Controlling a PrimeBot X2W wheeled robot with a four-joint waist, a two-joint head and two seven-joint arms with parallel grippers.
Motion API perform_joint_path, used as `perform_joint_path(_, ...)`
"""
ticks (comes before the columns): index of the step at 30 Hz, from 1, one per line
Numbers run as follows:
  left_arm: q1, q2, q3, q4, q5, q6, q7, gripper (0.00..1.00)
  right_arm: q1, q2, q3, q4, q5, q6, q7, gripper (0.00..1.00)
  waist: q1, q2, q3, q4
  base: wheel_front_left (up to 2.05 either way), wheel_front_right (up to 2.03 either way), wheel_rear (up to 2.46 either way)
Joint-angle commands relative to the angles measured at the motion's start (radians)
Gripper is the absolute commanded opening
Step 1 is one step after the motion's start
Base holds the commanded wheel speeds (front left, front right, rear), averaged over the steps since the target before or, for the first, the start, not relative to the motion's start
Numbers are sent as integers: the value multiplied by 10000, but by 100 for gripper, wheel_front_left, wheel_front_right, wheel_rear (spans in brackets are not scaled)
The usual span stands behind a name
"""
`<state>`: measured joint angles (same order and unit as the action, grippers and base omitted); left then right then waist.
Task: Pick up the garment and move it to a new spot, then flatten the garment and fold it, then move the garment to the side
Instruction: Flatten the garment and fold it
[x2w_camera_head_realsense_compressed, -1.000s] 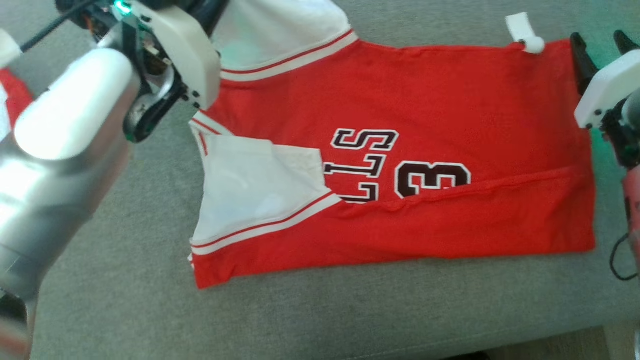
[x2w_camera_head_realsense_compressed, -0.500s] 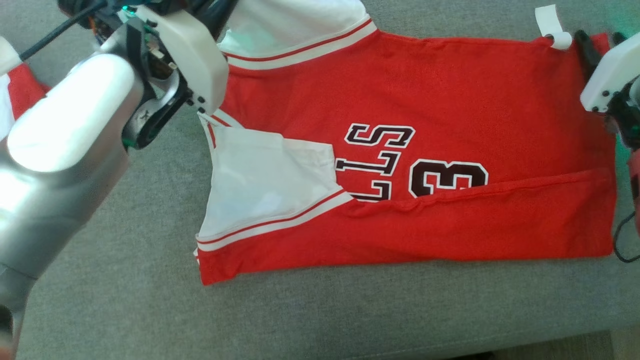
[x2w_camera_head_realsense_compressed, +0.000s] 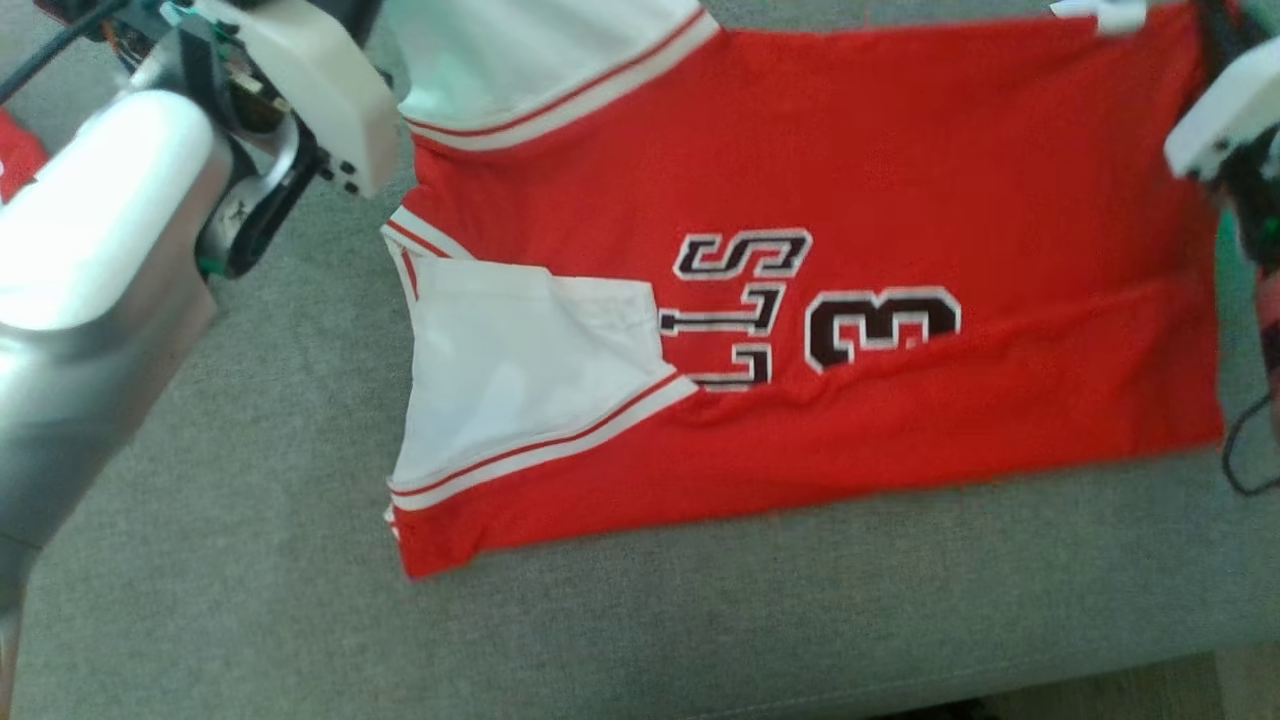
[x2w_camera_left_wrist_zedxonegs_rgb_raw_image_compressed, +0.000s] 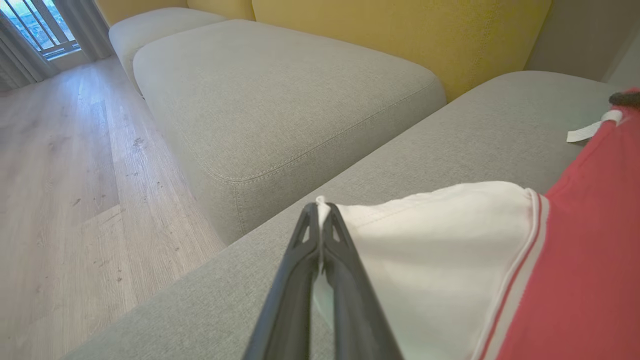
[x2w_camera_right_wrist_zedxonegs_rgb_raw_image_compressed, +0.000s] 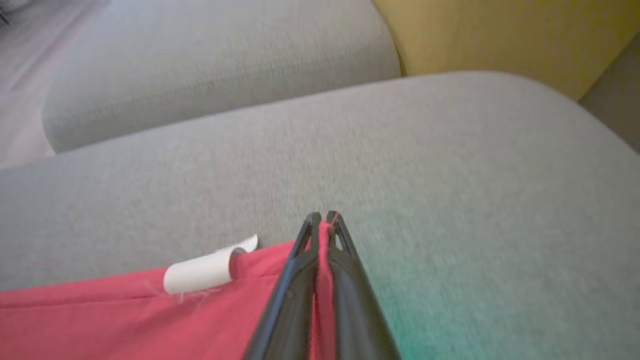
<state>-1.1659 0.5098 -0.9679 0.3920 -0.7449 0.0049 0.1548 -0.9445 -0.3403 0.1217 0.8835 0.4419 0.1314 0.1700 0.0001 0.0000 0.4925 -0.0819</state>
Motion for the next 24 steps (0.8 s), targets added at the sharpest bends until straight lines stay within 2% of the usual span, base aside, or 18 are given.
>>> perform_joint_path(1, -629, 409, 580, -44, 95, 141, -205, 0, -481, -209, 98, -405, 111, -7, -360, 0, -1, 0, 30, -14, 0, 0, 0)
perform_joint_path(7, -1187, 235, 681, 650, 519, 203, -1024, 0, -1245, -177, 144, -408, 277, -7, -1286, 0, -1, 0, 180, -25, 0, 0, 0)
perform_joint_path(14, -1959, -342, 742, 2013, 987, 238, -2242, 0, -1887, -135, 403, -90, 422, -7, -1866, 0, -1, 0, 240, 3, 0, 0, 0)
perform_joint_path(19, -2016, -622, 655, 2730, 968, -75, -2692, 0, -1849, -201, 737, 167, 610, -7, -2020, 0, -1, 0, 37, 78, 0, 0, 0)
perform_joint_path(24, -1479, -599, 284, 2828, 916, -592, -2760, 0, -1339, -485, 1230, 266, 1055, -7, -1807, 0, -1, 0, -420, 211, 0, 0, 0)
